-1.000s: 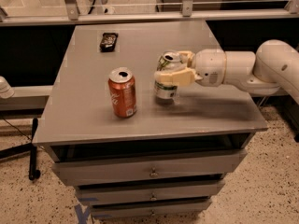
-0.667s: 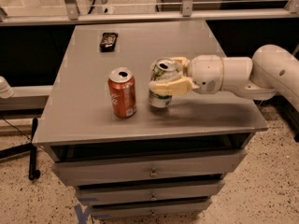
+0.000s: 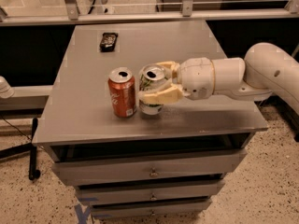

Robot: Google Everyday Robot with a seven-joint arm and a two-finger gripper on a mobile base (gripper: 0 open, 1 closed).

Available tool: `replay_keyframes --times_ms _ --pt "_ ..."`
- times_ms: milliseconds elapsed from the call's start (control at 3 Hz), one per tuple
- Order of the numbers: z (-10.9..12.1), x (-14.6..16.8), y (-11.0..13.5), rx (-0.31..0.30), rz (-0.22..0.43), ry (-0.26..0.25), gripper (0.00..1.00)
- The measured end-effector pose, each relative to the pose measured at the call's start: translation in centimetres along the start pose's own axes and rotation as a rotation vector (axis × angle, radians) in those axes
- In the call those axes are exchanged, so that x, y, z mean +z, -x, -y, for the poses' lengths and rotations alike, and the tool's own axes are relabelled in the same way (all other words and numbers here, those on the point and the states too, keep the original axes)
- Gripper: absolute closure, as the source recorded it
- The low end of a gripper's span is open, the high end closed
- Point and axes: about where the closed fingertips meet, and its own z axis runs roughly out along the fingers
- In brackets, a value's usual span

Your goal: Move 7up can near coke can

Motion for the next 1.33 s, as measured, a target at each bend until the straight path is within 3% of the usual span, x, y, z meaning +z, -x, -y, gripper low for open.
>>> replay_keyframes --times_ms 667,1000,1333 --pt "0.15 0.34 -0.74 -0.013 -0.055 -0.016 0.13" --pt "0.17 0.34 -1.01 -0.006 -0.062 -0.014 0.0" --pt "0.17 0.34 -1.14 -0.001 -0.062 -0.013 0.0"
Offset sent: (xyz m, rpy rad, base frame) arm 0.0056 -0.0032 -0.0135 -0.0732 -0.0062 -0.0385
